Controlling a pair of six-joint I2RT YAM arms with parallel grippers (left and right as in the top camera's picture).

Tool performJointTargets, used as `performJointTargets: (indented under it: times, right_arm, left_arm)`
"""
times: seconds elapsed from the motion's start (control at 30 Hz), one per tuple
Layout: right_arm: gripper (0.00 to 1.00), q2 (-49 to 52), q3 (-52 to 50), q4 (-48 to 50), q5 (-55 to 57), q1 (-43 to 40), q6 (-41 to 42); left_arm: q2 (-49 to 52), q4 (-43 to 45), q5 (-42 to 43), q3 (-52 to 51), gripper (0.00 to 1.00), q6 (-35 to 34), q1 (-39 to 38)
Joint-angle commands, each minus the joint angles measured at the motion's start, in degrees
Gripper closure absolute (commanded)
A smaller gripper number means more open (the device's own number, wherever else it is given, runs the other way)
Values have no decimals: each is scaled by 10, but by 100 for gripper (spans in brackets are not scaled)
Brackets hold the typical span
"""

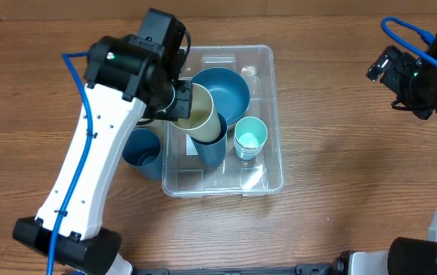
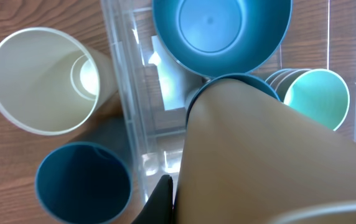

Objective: Pack container
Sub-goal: 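Carry the cream cup with the left gripper and drop it into the dark blue cup, then move the left gripper to the next cream cup and grasp it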

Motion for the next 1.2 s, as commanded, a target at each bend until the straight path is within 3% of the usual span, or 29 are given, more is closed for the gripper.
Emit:
performJointTargets:
  times: [0.0,0.43,0.7,0.93,1.17]
  right_arm:
    - [0,-7,1,2,-1,0,3]
    - [0,-7,1,2,-1,0,3]
    - [0,-7,1,2,-1,0,3]
    - [0,-7,1,2,-1,0,3]
    - [0,-7,1,2,-1,0,3]
  left_arm:
    - [21,13,-5,-3,91,0,-15]
    - [35,7,-22,28,58,-11,-17]
    - [35,-58,-62,89,34,-25,109]
    - [57,-52,0,63,39,5,223]
    - [91,-25,35,23,41,31,236]
